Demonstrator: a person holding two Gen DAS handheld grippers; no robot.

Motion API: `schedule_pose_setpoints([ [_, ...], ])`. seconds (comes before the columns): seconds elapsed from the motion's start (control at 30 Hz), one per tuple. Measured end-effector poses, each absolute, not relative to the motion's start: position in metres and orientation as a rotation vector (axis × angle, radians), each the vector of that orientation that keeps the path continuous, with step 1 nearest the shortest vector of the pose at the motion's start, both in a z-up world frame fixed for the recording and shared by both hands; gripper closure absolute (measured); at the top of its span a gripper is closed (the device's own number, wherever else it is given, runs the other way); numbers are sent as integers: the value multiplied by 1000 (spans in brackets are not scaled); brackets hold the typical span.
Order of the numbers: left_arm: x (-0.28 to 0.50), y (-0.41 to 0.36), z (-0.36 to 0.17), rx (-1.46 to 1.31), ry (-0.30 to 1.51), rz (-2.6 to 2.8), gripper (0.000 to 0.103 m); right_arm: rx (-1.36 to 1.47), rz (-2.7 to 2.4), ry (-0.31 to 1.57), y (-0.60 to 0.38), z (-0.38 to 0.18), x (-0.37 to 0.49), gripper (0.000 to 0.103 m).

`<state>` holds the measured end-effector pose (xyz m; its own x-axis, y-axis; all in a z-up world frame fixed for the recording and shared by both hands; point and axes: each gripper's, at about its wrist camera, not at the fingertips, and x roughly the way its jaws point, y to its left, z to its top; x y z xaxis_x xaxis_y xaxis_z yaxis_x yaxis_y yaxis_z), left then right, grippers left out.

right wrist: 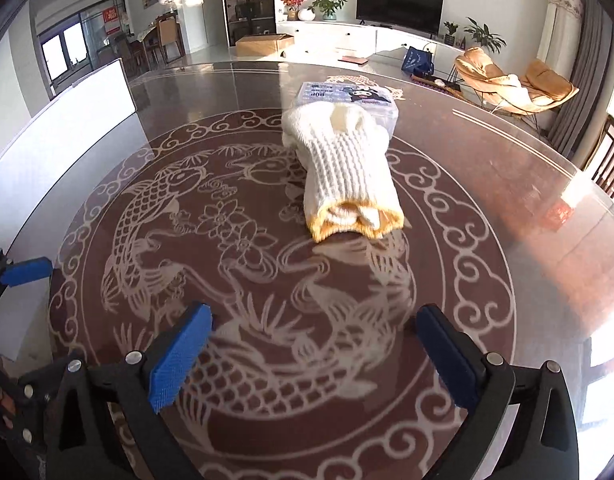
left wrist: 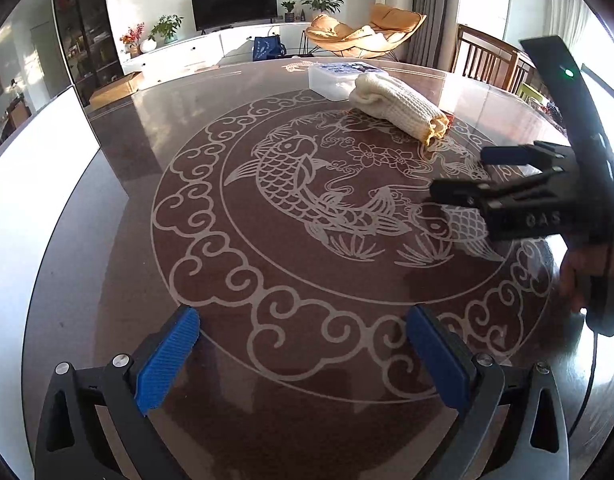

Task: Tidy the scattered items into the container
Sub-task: 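Grasp the second cream glove with the right gripper and lift it, then grasp the clear Kuromi plastic box with the left gripper while the right gripper holds the glove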

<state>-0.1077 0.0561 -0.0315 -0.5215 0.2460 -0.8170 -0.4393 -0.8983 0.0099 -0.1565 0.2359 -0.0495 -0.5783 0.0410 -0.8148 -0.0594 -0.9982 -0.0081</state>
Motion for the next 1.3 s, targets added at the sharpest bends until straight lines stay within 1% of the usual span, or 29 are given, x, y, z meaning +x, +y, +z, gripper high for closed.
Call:
schedule_pose_setpoints([
  [0.13,-108,56,-31,-1251,303,2424,0,-1411,2734,37,246,-52,-197,1],
  [0.27,-108,56,-31,-1251,303,2424,0,-1400,2712,54,249,-53,-221,0],
  [0.87,-108,55,-31,-1251,304,2424,0,-1400,2720,58,252,-54,-238,1],
  [0.93,-108,55,-31,-1252,304,2424,0,-1391,2723,52,252,-53,-238,5],
  [0.97,-108,55,-31,-1252,304,2424,0,-1375,2734,50,252,-51,-237,18],
  [1.0,-108,55,-31,-1252,304,2424,0,-1341,2745,50,252,-48,-234,56],
  [1.03,-108,55,-31,-1252,304,2424,0,-1319,2751,69,254,-46,-231,73],
  [1.1,-108,55,-31,-1252,304,2424,0,-1314,2759,107,256,-45,-225,72],
  [1.17,-108,56,-31,-1252,305,2424,0,-1319,2763,100,255,-45,-214,72],
  [1.3,-109,55,-30,-1256,292,2412,0,-1342,2796,-17,247,-45,-159,72],
])
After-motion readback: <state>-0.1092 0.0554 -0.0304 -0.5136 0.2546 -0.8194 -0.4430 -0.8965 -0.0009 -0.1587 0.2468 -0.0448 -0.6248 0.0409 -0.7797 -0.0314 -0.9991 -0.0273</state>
